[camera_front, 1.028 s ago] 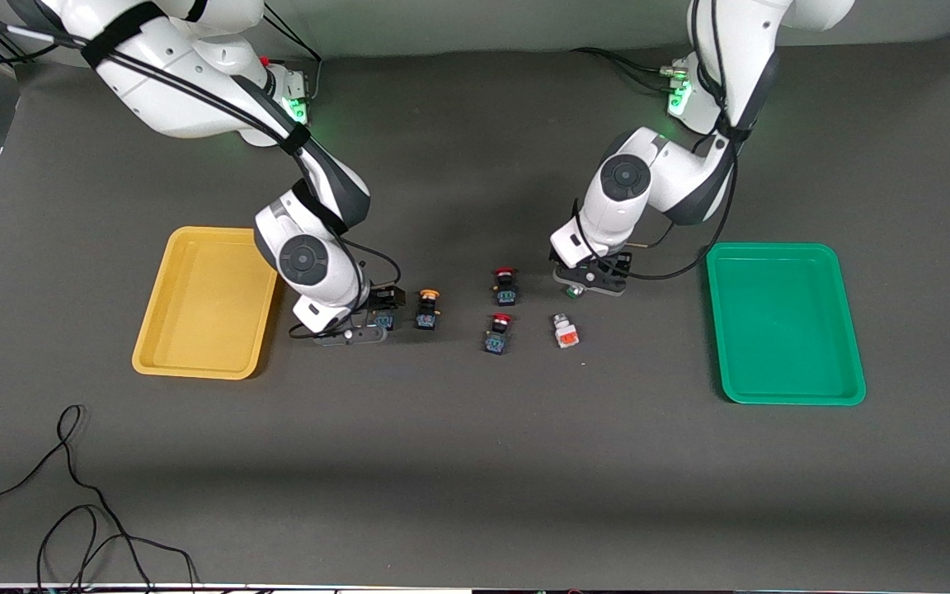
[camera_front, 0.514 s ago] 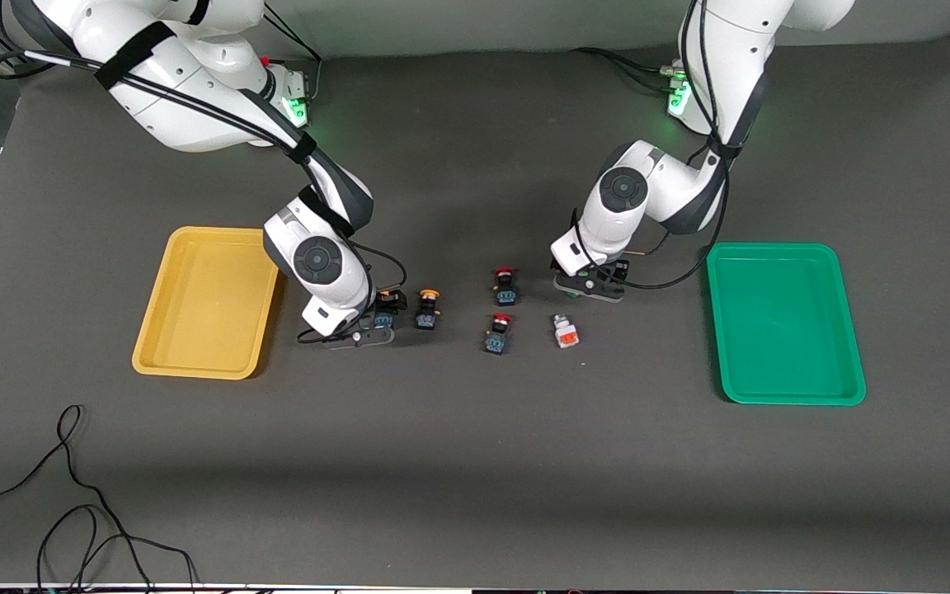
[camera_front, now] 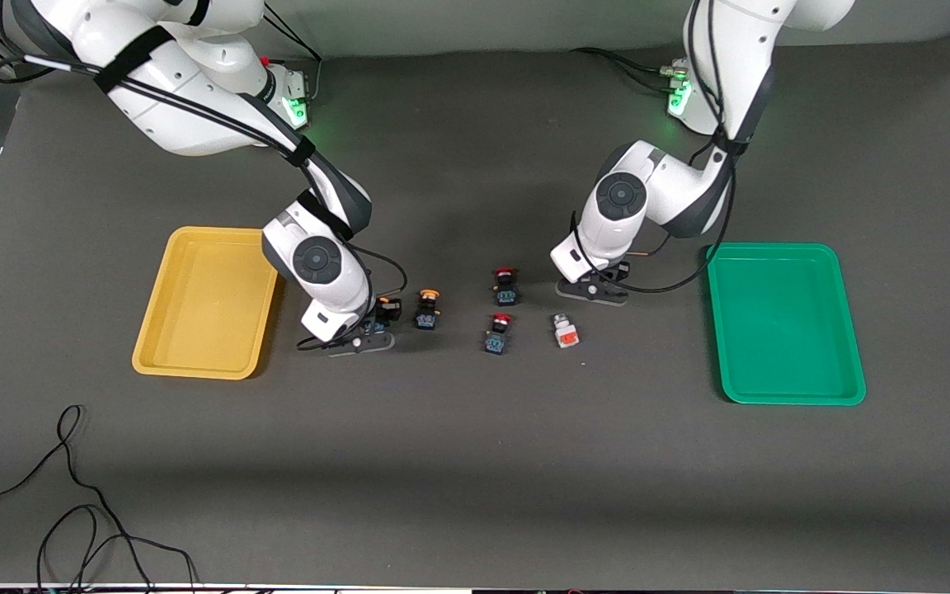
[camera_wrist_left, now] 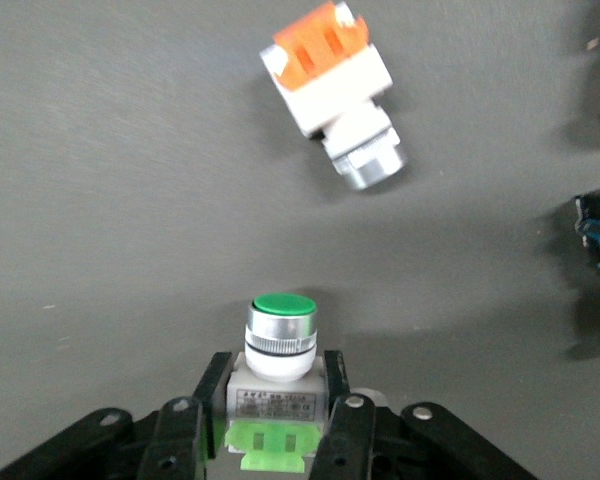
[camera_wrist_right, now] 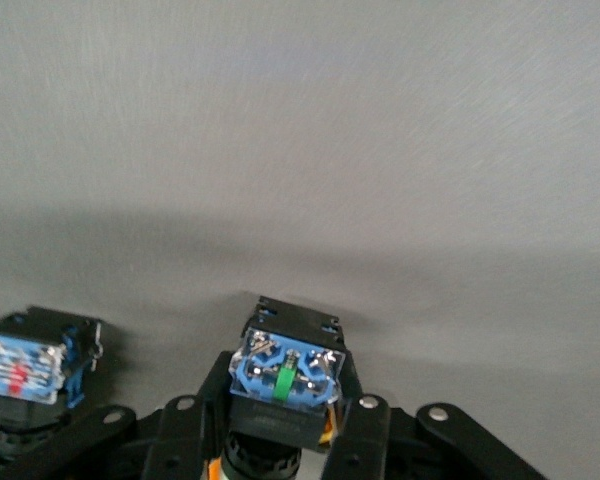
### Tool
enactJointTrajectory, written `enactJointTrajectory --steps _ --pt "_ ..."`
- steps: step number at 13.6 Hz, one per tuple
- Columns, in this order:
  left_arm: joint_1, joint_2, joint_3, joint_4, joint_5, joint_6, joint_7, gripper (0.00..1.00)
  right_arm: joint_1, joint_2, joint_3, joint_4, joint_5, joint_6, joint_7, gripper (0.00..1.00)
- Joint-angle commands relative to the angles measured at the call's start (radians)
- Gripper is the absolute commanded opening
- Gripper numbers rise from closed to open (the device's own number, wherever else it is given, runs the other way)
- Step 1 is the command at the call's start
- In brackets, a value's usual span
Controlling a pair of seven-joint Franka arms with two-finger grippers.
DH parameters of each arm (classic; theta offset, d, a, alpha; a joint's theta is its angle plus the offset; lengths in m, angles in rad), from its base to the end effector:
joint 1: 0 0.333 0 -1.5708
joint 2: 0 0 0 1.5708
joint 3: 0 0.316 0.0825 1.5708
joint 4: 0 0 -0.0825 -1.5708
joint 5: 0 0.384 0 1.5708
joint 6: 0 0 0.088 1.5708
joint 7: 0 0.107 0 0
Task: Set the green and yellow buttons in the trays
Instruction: 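Carry the yellow button to the yellow tray while the left gripper carries green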
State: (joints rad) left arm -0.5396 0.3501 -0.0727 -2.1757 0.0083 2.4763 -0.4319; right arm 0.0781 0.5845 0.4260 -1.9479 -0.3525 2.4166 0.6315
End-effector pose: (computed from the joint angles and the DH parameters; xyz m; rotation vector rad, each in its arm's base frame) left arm 0.4562 -0.3208 0.2250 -3.1206 0.2868 0.0816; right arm 0.5411 0.2881 0.1961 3.1212 0.1354 -0.0585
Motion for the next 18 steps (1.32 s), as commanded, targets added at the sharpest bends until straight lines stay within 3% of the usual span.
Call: enactJointTrajectory --steps 1,4,7,10,12,14,18 --pt "0.024 -0.083 0.013 0.115 0.007 -0.225 -0.045 0.28 -0.008 -0.131 -0.006 0.027 0.065 -0.155 0.008 0.0" --pt "0.122 -0.181 0.011 0.224 -0.042 -0.409 -0.033 0.28 -0.06 -0.268 -0.019 0.027 0.17 -0.263 -0.041 0.0" --pt "0.277 -0.299 0.013 0.237 -0.062 -0.517 0.037 0.27 -0.074 -0.371 -0.155 0.027 0.256 -0.362 -0.314 0.0" --pt "0.459 -0.339 0.024 0.231 -0.05 -0.586 0.236 0.27 -0.074 -0.417 -0.312 0.021 0.348 -0.422 -0.574 0.0" --pt "0.555 -0.326 0.025 0.223 -0.034 -0.553 0.329 0.27 -0.072 -0.425 -0.38 0.0 0.349 -0.421 -0.659 0.0" --pt "0.576 -0.3 0.025 0.161 0.007 -0.449 0.34 0.27 -0.074 -0.413 -0.432 -0.052 0.349 -0.349 -0.763 0.0" --pt "0.581 -0.173 0.025 -0.054 0.058 -0.021 0.34 0.28 -0.077 -0.384 -0.469 -0.213 0.349 -0.145 -0.789 0.0"
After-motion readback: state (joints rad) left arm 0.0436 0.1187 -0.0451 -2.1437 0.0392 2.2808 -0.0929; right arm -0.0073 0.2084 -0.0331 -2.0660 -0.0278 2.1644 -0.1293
